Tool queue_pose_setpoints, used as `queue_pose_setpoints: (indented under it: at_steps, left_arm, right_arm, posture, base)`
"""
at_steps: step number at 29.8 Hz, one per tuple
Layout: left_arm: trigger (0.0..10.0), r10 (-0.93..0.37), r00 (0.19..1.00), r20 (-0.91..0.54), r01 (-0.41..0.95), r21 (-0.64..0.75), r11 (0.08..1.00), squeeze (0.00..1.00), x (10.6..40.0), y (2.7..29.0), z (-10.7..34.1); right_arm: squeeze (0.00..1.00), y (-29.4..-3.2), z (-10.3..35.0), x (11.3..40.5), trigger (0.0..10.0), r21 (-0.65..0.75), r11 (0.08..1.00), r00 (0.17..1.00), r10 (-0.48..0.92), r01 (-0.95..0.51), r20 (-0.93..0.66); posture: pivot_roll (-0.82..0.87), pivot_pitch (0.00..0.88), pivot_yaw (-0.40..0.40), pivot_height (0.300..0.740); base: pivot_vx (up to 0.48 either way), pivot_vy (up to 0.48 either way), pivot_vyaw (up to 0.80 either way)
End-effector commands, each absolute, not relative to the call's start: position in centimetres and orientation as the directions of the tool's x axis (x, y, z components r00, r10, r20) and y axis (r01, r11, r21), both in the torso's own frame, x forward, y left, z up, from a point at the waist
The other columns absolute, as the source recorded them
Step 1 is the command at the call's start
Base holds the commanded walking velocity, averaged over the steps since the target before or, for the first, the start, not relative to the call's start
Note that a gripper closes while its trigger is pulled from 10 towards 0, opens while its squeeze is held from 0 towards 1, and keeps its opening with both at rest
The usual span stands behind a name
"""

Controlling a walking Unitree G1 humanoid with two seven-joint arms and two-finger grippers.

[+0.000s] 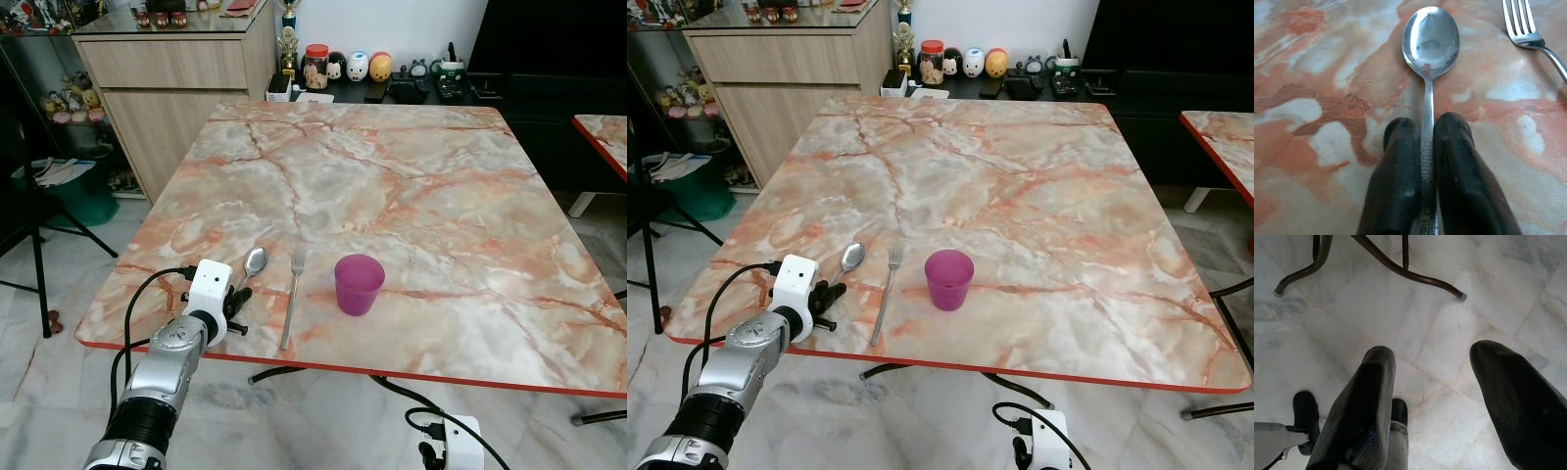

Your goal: Setting the table

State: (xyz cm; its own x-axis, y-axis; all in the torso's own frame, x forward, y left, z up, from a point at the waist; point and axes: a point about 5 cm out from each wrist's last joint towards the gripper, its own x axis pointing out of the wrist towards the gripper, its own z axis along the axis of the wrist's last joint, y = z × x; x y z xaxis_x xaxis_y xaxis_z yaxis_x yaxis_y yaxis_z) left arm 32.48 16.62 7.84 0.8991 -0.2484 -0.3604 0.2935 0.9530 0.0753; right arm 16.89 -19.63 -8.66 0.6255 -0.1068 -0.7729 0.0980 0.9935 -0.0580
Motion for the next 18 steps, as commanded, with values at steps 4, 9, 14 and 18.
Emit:
queue_pose_setpoints:
  at_steps: [4, 9, 14, 18]
  left_arm:
    - [0.0, -0.259, 0.867, -0.427, 0.314, 0.064, 0.947, 0.0, 31.5, 16.7, 6.2]
    - [0.0, -0.257, 0.872, -0.416, 0.312, 0.07, 0.948, 0.0, 31.6, 16.6, 6.4]
    - [0.0, -0.247, 0.882, -0.401, 0.299, 0.073, 0.951, 0.0, 31.7, 16.5, 6.5]
    - [0.0, -0.19, 0.917, -0.35, 0.236, 0.093, 0.967, 0.0, 32.1, 16.8, 7.2]
  right_arm:
    - [0.0, -19.8, -8.6, 16.9, 10.0, -0.059, 0.994, 0.621, -0.106, 0.097, -0.776]
    - [0.0, -19.8, -8.6, 16.9, 10.0, -0.059, 0.994, 0.622, -0.107, 0.097, -0.776]
    - [0.0, -19.8, -8.6, 16.9, 10.0, -0.061, 0.993, 0.621, -0.109, 0.098, -0.776]
    - [0.0, -19.8, -8.6, 16.9, 10.0, -0.064, 0.993, 0.622, -0.112, 0.099, -0.775]
  posture:
    - [0.06, 0.0, -0.013, 0.74]
    - [0.06, 0.0, -0.012, 0.74]
    - [0.06, 0.0, -0.012, 0.74]
    - [0.06, 0.0, -0.014, 0.74]
  base:
    - [0.0, 0.0, 0.0]
    - [0.0, 0.0, 0.0]
    - [0.0, 0.0, 0.0]
    - [0.0, 0.0, 0.0]
